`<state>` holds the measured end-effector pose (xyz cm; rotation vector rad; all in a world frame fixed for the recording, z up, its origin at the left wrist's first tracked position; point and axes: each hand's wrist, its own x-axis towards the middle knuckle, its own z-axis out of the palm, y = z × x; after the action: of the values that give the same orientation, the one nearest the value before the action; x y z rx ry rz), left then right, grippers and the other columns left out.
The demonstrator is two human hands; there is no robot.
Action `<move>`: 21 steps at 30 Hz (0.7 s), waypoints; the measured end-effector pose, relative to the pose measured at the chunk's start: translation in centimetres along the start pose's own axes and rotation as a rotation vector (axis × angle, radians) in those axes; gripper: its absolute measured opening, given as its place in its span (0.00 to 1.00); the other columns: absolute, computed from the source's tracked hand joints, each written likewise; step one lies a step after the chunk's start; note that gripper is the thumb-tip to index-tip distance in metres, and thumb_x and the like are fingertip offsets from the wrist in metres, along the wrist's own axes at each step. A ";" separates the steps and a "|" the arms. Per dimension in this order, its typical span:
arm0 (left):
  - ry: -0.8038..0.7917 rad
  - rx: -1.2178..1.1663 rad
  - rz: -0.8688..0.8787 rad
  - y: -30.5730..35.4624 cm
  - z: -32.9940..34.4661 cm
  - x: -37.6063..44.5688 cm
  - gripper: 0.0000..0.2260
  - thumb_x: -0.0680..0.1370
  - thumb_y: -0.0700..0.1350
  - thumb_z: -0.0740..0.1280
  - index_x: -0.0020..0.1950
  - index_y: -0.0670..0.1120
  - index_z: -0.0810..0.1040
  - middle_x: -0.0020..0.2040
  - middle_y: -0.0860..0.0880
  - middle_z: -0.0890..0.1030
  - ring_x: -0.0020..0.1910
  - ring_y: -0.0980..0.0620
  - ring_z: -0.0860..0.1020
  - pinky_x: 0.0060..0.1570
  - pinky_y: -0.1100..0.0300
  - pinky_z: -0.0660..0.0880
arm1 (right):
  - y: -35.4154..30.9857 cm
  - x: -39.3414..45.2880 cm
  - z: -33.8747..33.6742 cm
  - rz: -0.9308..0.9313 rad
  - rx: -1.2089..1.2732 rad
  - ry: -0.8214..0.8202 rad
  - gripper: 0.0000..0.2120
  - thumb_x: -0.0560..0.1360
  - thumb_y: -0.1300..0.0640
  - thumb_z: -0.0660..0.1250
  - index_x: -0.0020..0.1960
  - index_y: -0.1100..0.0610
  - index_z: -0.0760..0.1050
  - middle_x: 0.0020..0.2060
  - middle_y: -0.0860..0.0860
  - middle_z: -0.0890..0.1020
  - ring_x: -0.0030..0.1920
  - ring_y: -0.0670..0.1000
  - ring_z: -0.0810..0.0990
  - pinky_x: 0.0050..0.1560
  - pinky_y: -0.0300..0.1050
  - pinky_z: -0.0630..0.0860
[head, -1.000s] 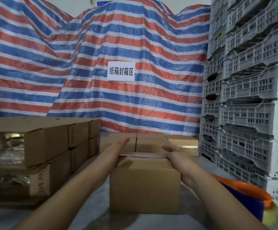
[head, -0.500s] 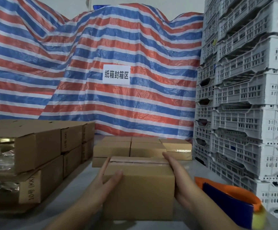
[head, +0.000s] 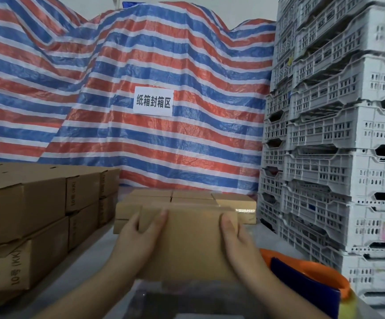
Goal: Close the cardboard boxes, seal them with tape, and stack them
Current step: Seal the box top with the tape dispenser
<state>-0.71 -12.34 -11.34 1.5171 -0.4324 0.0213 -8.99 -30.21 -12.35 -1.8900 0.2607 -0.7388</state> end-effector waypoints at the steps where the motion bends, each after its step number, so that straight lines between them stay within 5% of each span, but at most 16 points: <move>1: 0.019 -0.005 0.031 1.1 1.0 1.0 0.22 0.66 0.71 0.63 0.52 0.58 0.73 0.48 0.56 0.75 0.46 0.54 0.75 0.39 0.57 0.70 | -0.7 1.5 -0.6 -0.011 -0.017 0.070 0.29 0.78 0.33 0.53 0.74 0.44 0.65 0.66 0.46 0.75 0.60 0.45 0.76 0.58 0.33 0.68; 5: -0.028 -0.019 0.031 5.6 6.4 6.1 0.20 0.75 0.66 0.64 0.57 0.54 0.67 0.46 0.56 0.73 0.42 0.54 0.73 0.33 0.58 0.68 | -3.2 8.0 -5.4 0.009 0.045 0.214 0.31 0.78 0.31 0.56 0.71 0.52 0.71 0.58 0.50 0.80 0.57 0.54 0.80 0.63 0.54 0.75; 8: -0.174 -0.063 -0.062 7.1 10.6 9.2 0.22 0.77 0.62 0.66 0.63 0.49 0.69 0.52 0.50 0.78 0.48 0.48 0.79 0.42 0.51 0.75 | -2.9 12.4 -9.8 0.136 0.062 0.209 0.34 0.77 0.31 0.57 0.72 0.55 0.70 0.59 0.55 0.81 0.53 0.56 0.82 0.52 0.51 0.79; 12: -0.348 -0.046 -0.200 4.8 15.8 12.2 0.18 0.77 0.56 0.70 0.61 0.47 0.73 0.53 0.46 0.81 0.50 0.46 0.81 0.50 0.49 0.79 | 0.7 16.8 -14.5 0.285 -0.021 0.159 0.31 0.79 0.33 0.57 0.66 0.58 0.73 0.43 0.53 0.81 0.42 0.53 0.82 0.34 0.41 0.74; 15: -0.453 -0.033 -0.357 0.7 18.9 13.4 0.11 0.77 0.52 0.71 0.52 0.47 0.74 0.49 0.45 0.80 0.45 0.47 0.80 0.41 0.54 0.79 | 4.8 18.9 -16.2 0.405 -0.082 0.084 0.29 0.81 0.35 0.56 0.63 0.59 0.76 0.44 0.56 0.84 0.44 0.55 0.83 0.38 0.44 0.76; 18: -0.476 -0.076 -0.481 -2.9 21.3 15.0 0.12 0.77 0.49 0.71 0.55 0.45 0.76 0.53 0.42 0.81 0.50 0.45 0.81 0.51 0.50 0.80 | 9.0 20.3 -17.4 0.561 -0.134 0.026 0.30 0.79 0.33 0.56 0.59 0.59 0.78 0.45 0.60 0.86 0.48 0.60 0.84 0.51 0.55 0.81; 21: -0.448 -0.104 -0.481 -4.6 22.3 16.6 0.14 0.77 0.47 0.71 0.59 0.44 0.76 0.56 0.42 0.81 0.54 0.44 0.81 0.55 0.49 0.80 | 11.7 21.3 -18.2 0.668 -0.118 -0.015 0.30 0.79 0.32 0.57 0.55 0.59 0.79 0.39 0.62 0.86 0.40 0.61 0.86 0.40 0.59 0.83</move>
<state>10.12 -38.37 -11.11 1.4859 -0.4027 -0.7175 -1.37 -59.48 -9.90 -1.7543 0.8882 -0.2564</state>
